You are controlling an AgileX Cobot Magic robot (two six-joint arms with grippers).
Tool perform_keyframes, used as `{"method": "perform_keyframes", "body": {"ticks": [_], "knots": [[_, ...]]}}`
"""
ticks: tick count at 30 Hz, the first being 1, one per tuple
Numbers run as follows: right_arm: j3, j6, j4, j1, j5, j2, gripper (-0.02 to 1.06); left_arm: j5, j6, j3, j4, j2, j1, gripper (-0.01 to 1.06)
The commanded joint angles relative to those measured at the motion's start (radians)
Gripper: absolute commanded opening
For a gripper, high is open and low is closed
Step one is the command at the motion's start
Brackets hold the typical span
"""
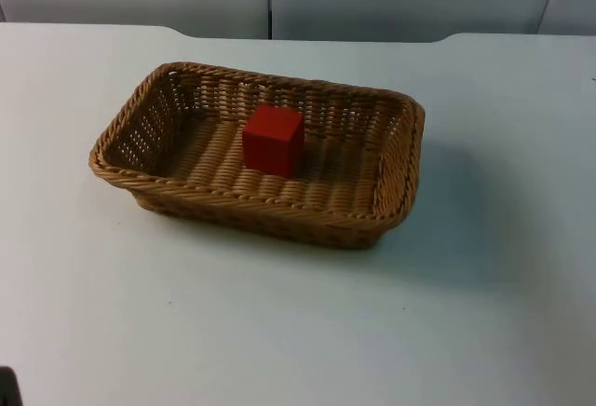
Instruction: Pick up the basket with the left hand and place the cube into the basket with the right hand.
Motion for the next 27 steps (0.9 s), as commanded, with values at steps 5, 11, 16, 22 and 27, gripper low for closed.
{"method": "perform_keyframes", "body": {"ticks": [5,11,16,22,27], "knots": [[0.003,0.414,-0.414,0.001,-0.299,-0.179,0.00,0.087,-0.430,-0.042,0.481,-0.233,0.027,0.00],[0.126,1.041,-1.270,0.001,-0.255,-0.405,0.00,0.189,-0.629,0.120,0.690,-0.504,0.141,0.00],[0.447,1.186,-1.495,0.001,-0.229,-0.636,0.00,0.118,-0.631,0.418,0.657,-0.776,0.241,0.00],[0.873,1.211,-1.475,0.001,-0.185,-0.971,0.00,0.016,-0.631,0.719,0.631,-1.209,0.250,0.00],[1.077,1.145,-1.283,0.001,-0.118,-1.256,0.00,0.093,-0.631,0.810,0.553,-1.517,0.244,0.00]]}}
